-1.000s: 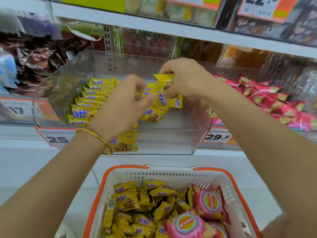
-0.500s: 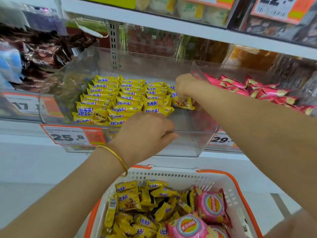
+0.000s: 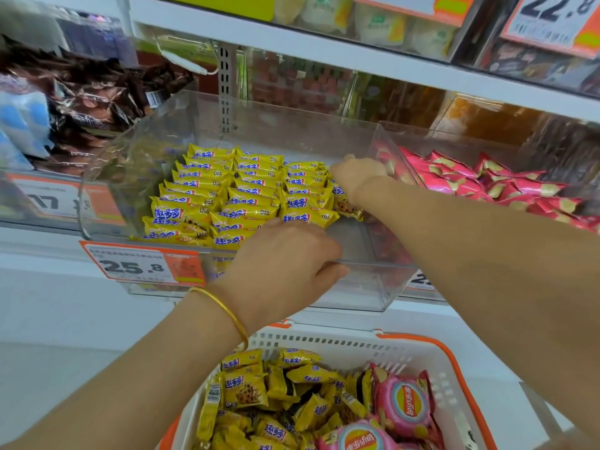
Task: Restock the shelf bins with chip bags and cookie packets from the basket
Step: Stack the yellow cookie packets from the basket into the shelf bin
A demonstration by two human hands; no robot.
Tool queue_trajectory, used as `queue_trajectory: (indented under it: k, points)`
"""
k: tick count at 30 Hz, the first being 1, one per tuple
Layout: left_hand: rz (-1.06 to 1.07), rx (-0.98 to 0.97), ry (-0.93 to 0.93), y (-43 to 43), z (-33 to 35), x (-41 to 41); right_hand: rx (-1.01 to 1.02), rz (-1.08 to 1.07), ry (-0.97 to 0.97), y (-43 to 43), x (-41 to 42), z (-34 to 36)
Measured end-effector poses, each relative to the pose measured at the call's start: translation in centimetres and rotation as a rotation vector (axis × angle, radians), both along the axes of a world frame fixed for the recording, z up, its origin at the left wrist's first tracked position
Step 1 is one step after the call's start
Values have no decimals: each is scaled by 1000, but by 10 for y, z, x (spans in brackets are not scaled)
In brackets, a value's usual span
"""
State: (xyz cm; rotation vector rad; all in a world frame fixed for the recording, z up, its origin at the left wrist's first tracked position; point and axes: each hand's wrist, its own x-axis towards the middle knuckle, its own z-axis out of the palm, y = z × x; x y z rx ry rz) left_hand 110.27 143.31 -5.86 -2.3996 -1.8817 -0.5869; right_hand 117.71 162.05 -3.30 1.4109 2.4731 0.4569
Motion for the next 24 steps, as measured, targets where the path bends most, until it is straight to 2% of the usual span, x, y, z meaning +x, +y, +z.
queue_trajectory:
  k: [6,10,14,16,17,19,22,24]
  points:
    - [-10,51,0,-1,-3,-2,-64,-61,122,-5,1,-7]
    - [-87,135,15,-5,2,-6,-46,38,265,-35,4,22]
    - [-129,396,-9,-31,8,-2,46,238,575,-104,52,49]
    - [-139,443,-64,-53,2,1,-82,281,799,-151,87,47]
    - [-134,410,-75,-64,-6,4,-195,298,848,-171,101,38]
    - [-112,255,-64,-79,-28,7,-462,258,771,-192,116,-2]
    - [-99,-29,-54,-85,-57,15,-698,177,317,-203,109,-86]
    - [-116,-144,-47,-80,-70,22,-741,109,36,-209,108,-144]
